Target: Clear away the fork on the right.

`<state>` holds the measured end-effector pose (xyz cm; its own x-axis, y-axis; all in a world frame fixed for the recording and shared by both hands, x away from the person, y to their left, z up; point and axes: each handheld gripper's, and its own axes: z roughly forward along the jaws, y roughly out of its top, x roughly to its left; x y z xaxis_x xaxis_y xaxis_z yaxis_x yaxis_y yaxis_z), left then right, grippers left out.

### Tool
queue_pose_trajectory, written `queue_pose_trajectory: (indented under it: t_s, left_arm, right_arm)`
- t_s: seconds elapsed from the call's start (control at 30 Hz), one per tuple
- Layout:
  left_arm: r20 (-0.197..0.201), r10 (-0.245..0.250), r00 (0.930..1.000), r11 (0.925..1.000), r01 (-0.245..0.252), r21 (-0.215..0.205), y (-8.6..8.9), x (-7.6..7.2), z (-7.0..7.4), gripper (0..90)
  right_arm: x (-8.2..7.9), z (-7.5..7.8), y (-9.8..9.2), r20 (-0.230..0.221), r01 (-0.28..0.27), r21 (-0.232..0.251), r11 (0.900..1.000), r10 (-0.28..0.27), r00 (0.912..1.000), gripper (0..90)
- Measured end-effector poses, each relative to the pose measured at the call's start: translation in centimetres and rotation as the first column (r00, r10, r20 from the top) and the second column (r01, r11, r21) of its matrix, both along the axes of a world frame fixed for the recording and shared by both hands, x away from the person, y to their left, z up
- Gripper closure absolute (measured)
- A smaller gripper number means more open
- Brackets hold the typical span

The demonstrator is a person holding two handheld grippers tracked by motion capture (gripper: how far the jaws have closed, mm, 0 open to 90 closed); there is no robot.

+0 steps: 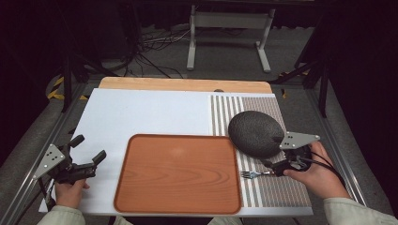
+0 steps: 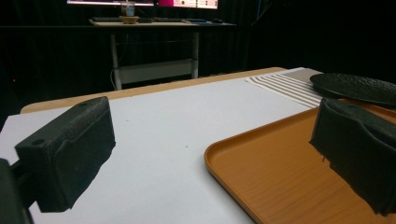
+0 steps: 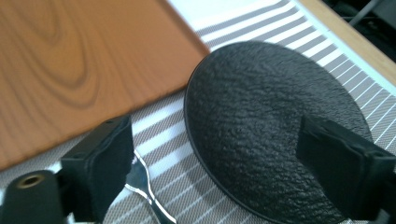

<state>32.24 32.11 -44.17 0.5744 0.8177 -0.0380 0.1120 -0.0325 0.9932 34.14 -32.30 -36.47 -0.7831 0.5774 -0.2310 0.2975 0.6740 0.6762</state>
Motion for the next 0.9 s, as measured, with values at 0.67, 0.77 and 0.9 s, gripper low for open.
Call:
queue_pose_trajectory:
  t_s: [0.67, 0.77, 0.9]
  left_arm:
    - [0.003, 0.000, 1.0000, 1.0000, 0.000, 0.000, 0.0, 0.0, 0.0, 0.6]
    - [0.004, 0.000, 1.0000, 1.0000, 0.000, -0.001, 0.1, 0.0, 0.1, 0.6]
    - [0.006, 0.000, 1.0000, 1.0000, 0.000, -0.004, 0.1, 0.0, 0.1, 0.6]
  right_arm:
    - [1.1, -1.0, 1.5, -0.180, -0.124, -0.239, 0.963, 0.081, 0.9802, 13.7]
    - [1.2, -1.1, 1.6, -0.212, -0.143, -0.269, 0.952, 0.087, 0.9735, 13.9]
    - [1.3, -1.4, 1.7, -0.257, -0.177, -0.325, 0.929, 0.093, 0.9618, 14.2]
